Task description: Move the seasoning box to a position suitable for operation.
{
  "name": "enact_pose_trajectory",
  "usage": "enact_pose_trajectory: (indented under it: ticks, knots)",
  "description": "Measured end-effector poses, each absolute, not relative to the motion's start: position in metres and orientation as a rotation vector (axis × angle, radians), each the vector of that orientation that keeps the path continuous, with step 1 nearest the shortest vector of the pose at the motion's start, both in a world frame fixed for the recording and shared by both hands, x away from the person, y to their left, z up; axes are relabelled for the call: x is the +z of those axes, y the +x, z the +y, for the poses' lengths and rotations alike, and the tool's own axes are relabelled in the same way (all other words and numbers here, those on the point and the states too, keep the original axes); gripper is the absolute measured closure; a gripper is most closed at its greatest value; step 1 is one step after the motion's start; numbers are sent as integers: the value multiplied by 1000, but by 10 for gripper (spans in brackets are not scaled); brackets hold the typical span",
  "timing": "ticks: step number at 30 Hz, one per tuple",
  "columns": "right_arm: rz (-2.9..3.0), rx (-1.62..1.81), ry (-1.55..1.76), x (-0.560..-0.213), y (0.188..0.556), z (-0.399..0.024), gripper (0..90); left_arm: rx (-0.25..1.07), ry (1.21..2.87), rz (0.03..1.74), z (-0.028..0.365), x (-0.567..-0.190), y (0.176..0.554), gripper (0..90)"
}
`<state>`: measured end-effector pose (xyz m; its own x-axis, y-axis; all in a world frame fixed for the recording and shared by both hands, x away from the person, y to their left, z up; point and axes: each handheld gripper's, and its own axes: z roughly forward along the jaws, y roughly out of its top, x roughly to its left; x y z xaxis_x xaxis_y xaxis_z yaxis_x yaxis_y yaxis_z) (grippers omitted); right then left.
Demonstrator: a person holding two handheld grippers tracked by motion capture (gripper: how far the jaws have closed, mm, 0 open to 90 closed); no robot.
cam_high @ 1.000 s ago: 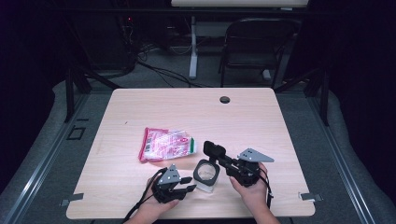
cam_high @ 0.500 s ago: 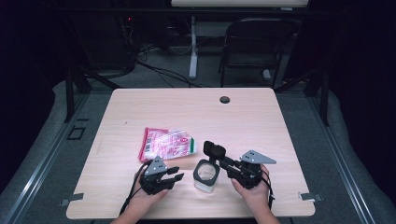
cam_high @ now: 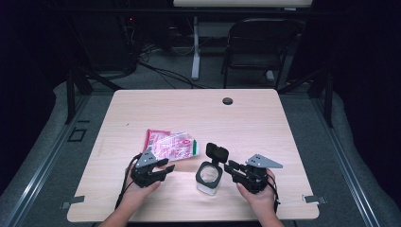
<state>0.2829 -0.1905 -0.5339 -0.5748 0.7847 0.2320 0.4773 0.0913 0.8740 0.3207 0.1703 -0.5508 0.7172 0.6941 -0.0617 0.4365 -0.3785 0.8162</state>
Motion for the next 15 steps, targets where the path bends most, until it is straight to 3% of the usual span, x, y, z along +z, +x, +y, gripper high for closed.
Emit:
enact_pose_trajectory:
  ticks: [8,15]
  knots:
    - [2064,1466,1271,-535,278,-197,700,406,2026,913,173,-554,333,499]
    - [2047,1462,1289,-536,274,-201,695,442,2081,901,169,-559,340,483]
